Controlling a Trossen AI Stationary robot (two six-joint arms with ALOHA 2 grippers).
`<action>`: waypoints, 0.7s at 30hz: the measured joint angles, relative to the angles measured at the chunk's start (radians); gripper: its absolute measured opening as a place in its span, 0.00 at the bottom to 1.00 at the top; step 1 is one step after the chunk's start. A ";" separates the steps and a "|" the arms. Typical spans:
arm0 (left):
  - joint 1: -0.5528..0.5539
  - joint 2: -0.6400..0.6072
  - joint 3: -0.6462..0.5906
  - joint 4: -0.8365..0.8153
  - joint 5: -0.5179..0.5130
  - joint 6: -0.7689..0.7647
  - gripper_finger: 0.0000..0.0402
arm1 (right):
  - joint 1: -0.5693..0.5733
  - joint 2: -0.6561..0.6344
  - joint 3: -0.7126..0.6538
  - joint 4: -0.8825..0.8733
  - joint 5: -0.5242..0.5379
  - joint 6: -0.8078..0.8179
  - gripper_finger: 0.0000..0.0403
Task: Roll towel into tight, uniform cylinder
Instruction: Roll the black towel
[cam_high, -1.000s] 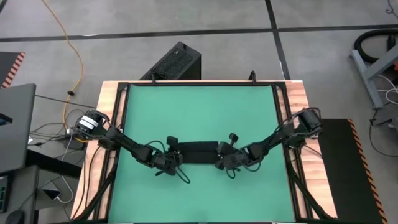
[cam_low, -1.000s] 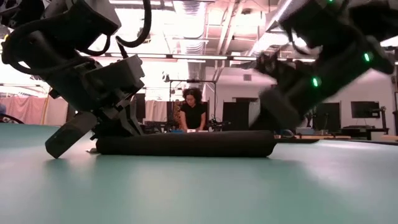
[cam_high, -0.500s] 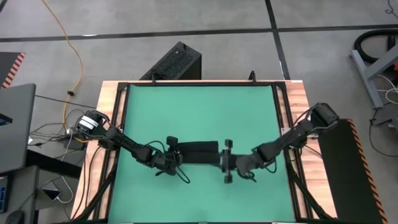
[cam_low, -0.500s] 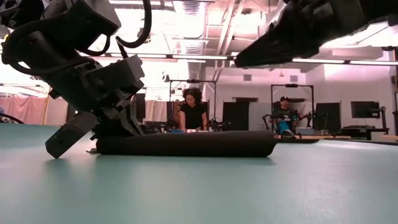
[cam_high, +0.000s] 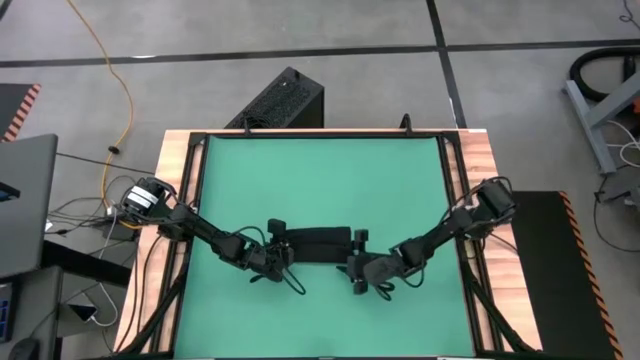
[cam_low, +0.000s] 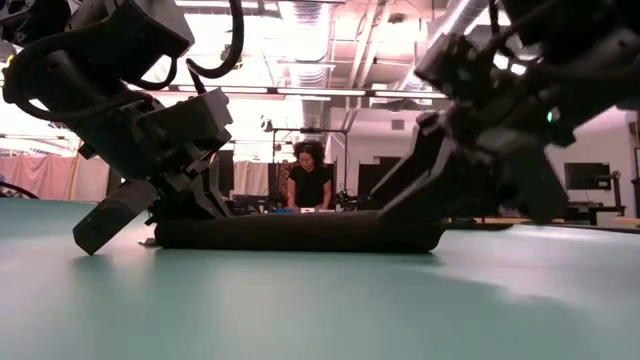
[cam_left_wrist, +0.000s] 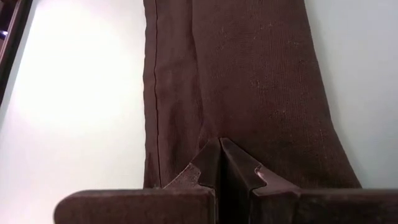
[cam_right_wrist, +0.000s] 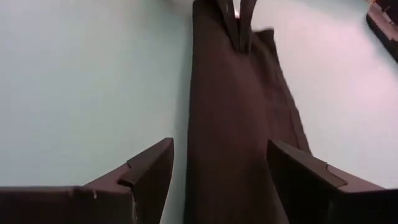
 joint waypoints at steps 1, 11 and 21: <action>0.000 0.000 0.000 -0.001 0.000 0.000 0.00 | -0.003 0.012 0.000 0.001 0.000 0.000 0.70; 0.000 0.000 0.001 -0.003 0.006 0.025 0.00 | -0.028 0.145 -0.001 0.013 0.041 0.038 0.67; -0.007 -0.014 -0.001 0.040 0.026 0.104 0.00 | -0.028 0.161 0.000 -0.063 0.076 0.162 0.13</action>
